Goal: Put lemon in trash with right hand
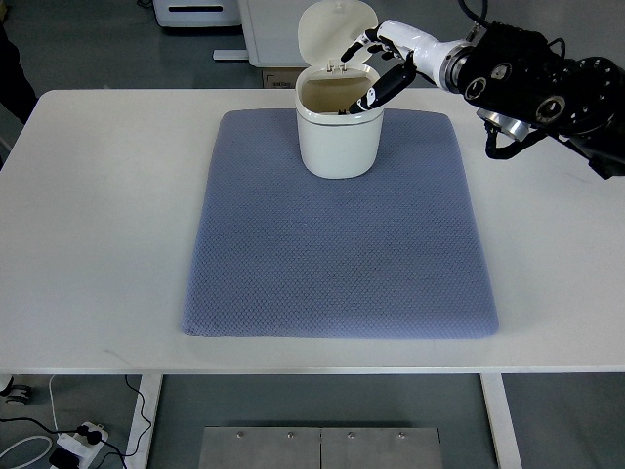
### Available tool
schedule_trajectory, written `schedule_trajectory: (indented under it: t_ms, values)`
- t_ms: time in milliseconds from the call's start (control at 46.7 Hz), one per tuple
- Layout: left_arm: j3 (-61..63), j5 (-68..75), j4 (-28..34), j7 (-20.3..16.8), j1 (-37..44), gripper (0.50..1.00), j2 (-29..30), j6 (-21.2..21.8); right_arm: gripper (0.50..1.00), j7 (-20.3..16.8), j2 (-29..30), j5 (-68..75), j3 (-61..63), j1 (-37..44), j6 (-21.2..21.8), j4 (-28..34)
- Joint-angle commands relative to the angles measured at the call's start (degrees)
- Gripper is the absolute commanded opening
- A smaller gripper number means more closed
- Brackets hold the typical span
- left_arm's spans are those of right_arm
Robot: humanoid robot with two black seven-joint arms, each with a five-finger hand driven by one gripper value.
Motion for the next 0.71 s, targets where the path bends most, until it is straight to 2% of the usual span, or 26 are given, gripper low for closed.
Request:
schedule_trajectory:
  t_ms: [0, 343, 685]
  values:
    - [0.0, 0.1, 0.0, 0.0, 0.0, 1.0, 0.0, 0.0, 0.97, -0.1, -1.3, 0.0, 1.2, -0.2, 0.5, 0.4]
    - [0.0, 0.0, 0.0, 0.0, 0.0, 1.0, 0.0, 0.0, 0.985, 0.0, -12.3, -0.1, 8.4, -4.1, 1.1, 6.3]
    - [0.0, 0.0, 0.0, 0.0, -0.1, 1.0, 0.0, 0.0, 0.998, 0.0, -21.0, -0.3, 26.1, -17.0, 1.0, 9.2]
